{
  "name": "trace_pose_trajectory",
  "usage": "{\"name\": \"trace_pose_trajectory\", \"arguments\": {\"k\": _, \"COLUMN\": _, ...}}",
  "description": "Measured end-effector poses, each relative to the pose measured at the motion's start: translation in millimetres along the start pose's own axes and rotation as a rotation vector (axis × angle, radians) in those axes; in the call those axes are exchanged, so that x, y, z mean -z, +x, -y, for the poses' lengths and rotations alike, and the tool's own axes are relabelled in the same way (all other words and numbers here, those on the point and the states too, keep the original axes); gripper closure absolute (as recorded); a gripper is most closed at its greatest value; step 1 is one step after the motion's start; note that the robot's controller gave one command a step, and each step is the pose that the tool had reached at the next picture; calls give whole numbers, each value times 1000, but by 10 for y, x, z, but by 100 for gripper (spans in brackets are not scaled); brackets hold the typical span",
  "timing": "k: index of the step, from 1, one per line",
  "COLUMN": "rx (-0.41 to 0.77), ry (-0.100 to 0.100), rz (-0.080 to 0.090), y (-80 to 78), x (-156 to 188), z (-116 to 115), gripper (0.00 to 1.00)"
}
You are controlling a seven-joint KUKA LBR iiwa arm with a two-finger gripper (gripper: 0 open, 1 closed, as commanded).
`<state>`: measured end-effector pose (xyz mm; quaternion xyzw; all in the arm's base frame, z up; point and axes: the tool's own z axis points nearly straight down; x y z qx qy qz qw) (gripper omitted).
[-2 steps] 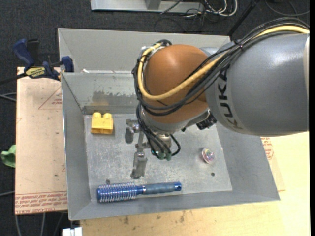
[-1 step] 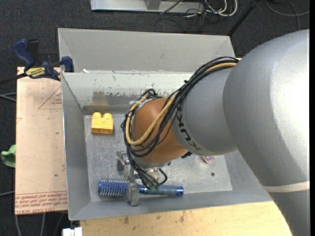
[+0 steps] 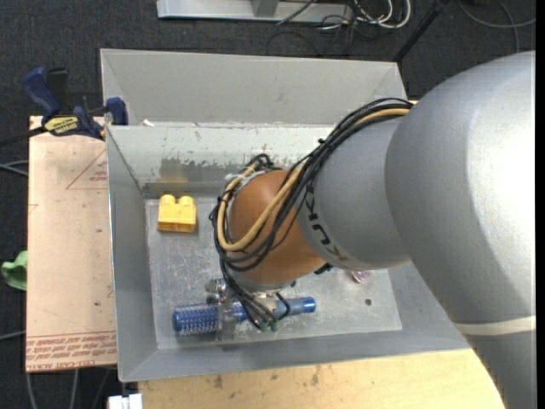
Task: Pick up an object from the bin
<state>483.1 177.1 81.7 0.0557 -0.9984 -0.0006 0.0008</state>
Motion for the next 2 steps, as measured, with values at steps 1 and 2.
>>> {"name": "trace_pose_trajectory", "arguments": {"k": 1, "rx": 237, "ry": 0, "rz": 9, "y": -104, "x": 1132, "z": 96, "gripper": 100}}
{"name": "trace_pose_trajectory", "arguments": {"k": 2, "rx": 567, "ry": 1, "rz": 8, "y": -247, "x": 1859, "z": 95, "gripper": 100}}
